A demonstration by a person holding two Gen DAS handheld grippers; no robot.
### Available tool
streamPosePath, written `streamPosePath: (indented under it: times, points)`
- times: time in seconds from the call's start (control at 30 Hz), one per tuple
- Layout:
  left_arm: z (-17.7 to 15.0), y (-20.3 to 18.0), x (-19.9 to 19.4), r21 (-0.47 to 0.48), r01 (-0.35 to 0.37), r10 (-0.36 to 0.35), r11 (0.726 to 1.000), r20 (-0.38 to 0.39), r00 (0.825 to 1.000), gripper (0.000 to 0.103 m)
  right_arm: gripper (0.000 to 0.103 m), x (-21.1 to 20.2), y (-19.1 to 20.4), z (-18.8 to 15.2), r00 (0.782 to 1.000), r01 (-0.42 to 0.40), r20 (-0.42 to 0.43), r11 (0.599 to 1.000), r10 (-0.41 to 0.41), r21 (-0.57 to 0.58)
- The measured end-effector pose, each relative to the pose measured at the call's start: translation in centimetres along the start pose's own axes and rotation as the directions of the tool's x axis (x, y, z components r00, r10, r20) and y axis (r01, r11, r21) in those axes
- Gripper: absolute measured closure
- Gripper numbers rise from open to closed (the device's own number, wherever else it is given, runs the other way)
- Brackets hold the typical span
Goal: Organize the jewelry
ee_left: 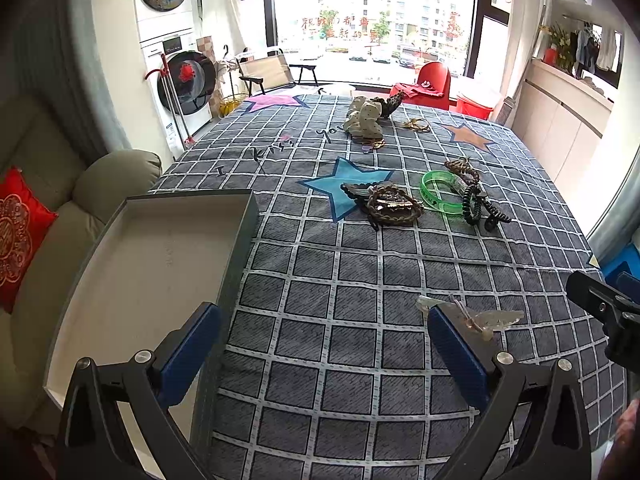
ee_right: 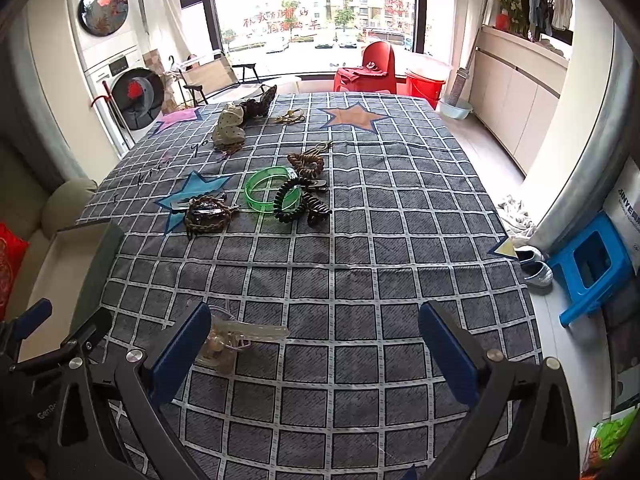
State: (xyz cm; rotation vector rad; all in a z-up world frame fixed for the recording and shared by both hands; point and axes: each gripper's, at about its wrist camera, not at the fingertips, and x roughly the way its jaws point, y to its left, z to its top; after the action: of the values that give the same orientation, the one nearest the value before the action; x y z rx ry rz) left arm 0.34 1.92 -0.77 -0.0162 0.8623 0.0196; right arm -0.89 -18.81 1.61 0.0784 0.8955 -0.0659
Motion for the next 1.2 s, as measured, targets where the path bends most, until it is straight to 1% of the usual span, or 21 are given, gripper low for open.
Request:
streamPosePath:
  times: [1.2]
  points:
    - [-0.15, -0.09, 0.19, 0.007, -0.007, 0.007, 1.000, -0.012, 1.000, 0.000, 0.000, 0.21, -0.22, -0.27, 1.000, -0.003, -0.007, 1.000, 0.003, 0.006]
